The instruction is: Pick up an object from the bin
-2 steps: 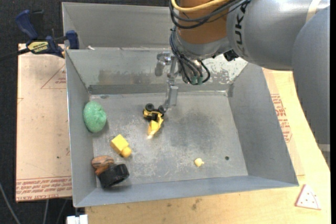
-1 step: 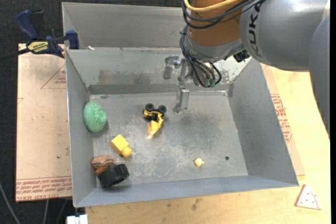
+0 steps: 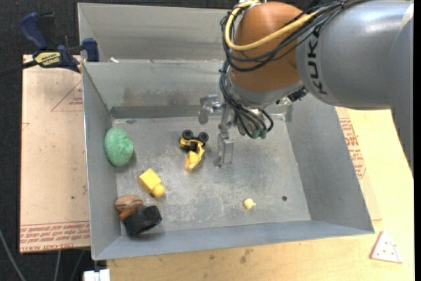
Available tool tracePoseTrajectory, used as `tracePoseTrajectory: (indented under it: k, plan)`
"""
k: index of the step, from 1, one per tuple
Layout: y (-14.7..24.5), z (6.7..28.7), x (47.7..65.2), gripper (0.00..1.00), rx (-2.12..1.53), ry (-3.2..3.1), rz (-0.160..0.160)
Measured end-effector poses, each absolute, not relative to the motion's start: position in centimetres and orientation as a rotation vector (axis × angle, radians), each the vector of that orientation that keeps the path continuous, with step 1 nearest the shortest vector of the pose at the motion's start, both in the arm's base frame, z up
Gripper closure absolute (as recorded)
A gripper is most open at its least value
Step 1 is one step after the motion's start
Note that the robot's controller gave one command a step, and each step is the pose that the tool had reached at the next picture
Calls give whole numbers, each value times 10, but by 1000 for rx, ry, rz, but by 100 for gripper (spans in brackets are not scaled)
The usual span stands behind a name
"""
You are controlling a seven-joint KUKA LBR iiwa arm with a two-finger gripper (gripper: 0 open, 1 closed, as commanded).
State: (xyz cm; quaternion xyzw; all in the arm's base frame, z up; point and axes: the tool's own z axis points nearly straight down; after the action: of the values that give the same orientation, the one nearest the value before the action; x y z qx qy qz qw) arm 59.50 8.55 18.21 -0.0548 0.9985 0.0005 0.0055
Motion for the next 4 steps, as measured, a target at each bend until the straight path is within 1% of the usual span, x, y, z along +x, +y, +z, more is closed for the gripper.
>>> tracePoseTrajectory:
  k: [1, 2, 3, 4]
  plan:
    - [101, 132, 590, 0, -397, 3113, 2]
    - [103, 108, 634, 0, -352, 3118, 3]
    - [69, 84, 617, 100, -488, 3102, 2]
    - [69, 84, 617, 0, -488, 3102, 3]
